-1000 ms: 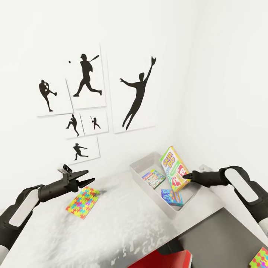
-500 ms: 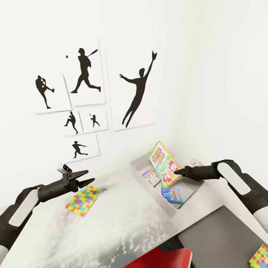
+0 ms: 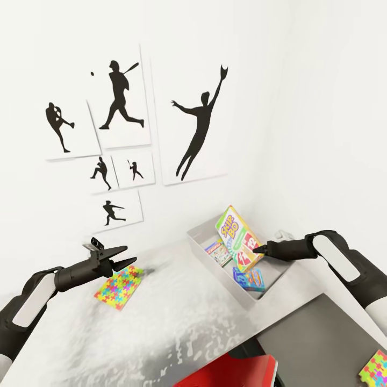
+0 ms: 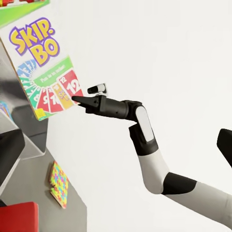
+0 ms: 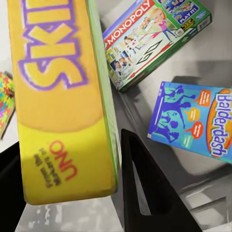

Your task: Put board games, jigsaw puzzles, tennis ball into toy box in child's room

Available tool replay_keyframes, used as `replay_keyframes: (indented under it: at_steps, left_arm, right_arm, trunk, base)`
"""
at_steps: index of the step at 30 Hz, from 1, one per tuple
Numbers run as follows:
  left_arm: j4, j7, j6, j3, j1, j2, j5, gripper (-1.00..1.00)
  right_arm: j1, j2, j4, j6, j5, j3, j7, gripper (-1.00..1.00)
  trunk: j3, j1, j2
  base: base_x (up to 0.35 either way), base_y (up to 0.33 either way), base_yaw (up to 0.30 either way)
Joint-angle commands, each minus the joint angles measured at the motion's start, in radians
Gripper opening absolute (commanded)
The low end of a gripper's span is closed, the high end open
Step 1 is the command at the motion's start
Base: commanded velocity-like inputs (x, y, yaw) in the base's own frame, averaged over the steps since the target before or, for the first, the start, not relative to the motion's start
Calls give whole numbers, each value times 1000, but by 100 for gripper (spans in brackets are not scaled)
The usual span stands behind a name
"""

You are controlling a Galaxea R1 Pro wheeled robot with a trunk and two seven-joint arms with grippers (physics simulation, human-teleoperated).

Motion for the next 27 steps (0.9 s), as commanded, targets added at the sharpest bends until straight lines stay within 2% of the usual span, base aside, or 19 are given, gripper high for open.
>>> replay_keyframes:
  at_steps: [1,13,19,24,27]
  left_arm:
    - [0,-2,4,-2,-1,1,3,100]
    - [0,-2,3,-2,-1,1,3,100]
    - [0,-2,2,-1,-1,1,3,100]
    - [0,-2,2,-1,-1,2,3,100]
    - [0,-3,2,-1,-1,2,3,100]
  right_arm:
    - [-2,-1,-1,1,9,2,10,-100]
    - [-21,-3,6,1,12,8,16,-100]
    - [-23,-4,6,1,13,42,21,-100]
    - [-23,-5,6,1,15,46,75,-100]
    - [-23,-19,6,1,46,45,102,-100]
  trunk:
    - [-4,1,-2]
    - [-24,1,-2]
    - [-34,1,-2]
    - [-42,1,-2]
    - [-47,1,-2]
  base:
    - [0,0,0]
    - [0,0,0]
    - [0,0,0]
    - [0,0,0]
    - [0,0,0]
